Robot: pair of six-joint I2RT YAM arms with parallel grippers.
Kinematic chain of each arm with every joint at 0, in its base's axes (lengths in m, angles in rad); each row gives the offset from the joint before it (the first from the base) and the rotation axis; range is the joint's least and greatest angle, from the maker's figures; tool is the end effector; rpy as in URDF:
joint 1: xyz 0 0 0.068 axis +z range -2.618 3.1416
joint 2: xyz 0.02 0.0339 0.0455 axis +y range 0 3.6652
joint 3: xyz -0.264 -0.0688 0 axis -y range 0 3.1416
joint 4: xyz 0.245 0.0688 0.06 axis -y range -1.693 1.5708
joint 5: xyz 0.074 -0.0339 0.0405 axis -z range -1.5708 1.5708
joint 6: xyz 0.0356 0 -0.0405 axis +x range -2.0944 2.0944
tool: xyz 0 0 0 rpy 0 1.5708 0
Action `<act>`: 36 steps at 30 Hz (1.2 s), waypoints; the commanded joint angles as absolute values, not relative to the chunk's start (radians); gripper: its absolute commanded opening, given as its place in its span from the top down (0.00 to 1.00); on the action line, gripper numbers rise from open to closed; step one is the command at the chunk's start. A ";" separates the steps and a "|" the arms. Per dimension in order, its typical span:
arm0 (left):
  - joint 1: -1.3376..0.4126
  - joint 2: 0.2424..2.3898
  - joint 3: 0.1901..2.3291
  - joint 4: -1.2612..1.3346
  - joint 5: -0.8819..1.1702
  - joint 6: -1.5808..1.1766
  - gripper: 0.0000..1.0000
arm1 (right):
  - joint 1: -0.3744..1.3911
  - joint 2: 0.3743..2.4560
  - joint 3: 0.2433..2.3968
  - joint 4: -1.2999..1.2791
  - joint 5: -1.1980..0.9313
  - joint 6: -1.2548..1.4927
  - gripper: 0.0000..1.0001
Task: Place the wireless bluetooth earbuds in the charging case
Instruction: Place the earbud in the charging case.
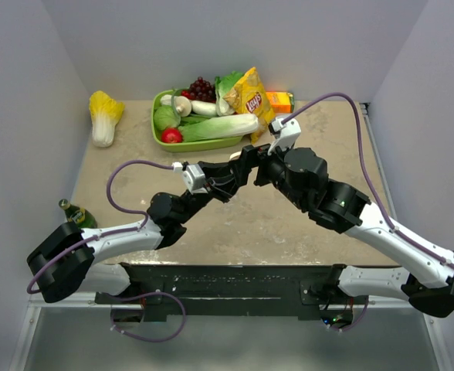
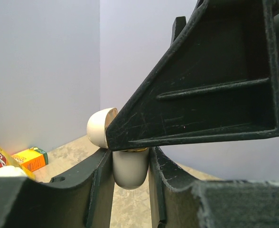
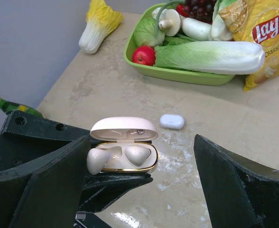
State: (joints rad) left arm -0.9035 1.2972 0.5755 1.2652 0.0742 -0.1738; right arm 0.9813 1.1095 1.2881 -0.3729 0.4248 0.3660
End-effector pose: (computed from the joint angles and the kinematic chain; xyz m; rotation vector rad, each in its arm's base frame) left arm 0.1625 -0.2105 0.3075 0.4509 0.9818 -1.0146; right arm 0.1442 0.1891 0.4319 -0.2355 1.7717 0.6063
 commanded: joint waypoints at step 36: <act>-0.904 1.282 0.572 1.374 0.069 -0.166 1.00 | 0.979 0.974 1.330 -0.334 0.491 0.341 0.19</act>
